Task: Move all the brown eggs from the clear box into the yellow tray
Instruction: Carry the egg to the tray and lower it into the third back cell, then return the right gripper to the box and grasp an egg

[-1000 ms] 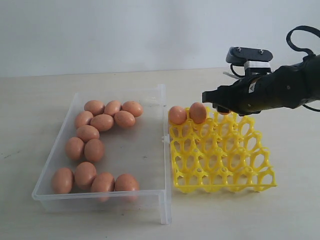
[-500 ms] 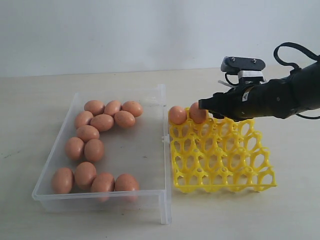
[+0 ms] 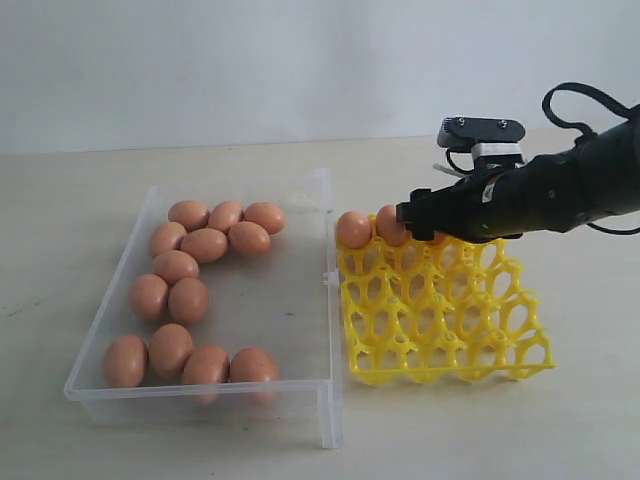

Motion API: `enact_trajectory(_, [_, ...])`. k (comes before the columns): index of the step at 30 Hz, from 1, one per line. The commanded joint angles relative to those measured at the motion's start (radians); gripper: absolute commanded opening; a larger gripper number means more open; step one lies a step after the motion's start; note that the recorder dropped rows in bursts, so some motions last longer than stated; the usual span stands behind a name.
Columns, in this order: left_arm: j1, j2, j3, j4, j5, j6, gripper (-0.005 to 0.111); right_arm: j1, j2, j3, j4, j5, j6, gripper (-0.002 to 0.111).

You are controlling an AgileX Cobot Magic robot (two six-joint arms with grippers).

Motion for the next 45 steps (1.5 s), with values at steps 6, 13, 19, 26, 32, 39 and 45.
enact_trajectory(6, [0.002, -0.006, -0.004, 0.0, -0.006, -0.005, 0.0, 0.142, -0.27, -0.17, -0.057, 0.366, -0.037, 0.042])
enact_trajectory(13, [0.002, -0.006, -0.004, 0.0, -0.006, -0.005, 0.0, 0.355, -0.104, -0.39, -0.057, 0.478, -0.06, 0.0])
enact_trajectory(19, [0.002, -0.006, -0.004, 0.0, -0.006, -0.005, 0.0, 0.437, 0.095, -0.604, 0.024, 0.637, -0.094, 0.001])
enact_trajectory(26, [0.002, -0.006, -0.004, 0.0, -0.006, -0.005, 0.0, 0.454, 0.289, -0.874, 0.139, 0.81, -0.121, 0.058])
enact_trajectory(32, [0.002, -0.006, -0.004, 0.0, -0.006, -0.005, 0.0, 0.431, 0.415, -1.065, -0.012, 0.966, -0.153, 0.061])
enact_trajectory(39, [0.002, -0.006, -0.004, 0.0, -0.006, -0.005, 0.0, 0.431, 0.549, -1.22, -0.049, 1.013, -0.184, 0.061])
enact_trajectory(45, [0.002, -0.006, -0.004, 0.0, -0.006, -0.005, 0.0, 0.428, 0.605, -1.268, -0.088, 0.996, -0.186, 0.061])
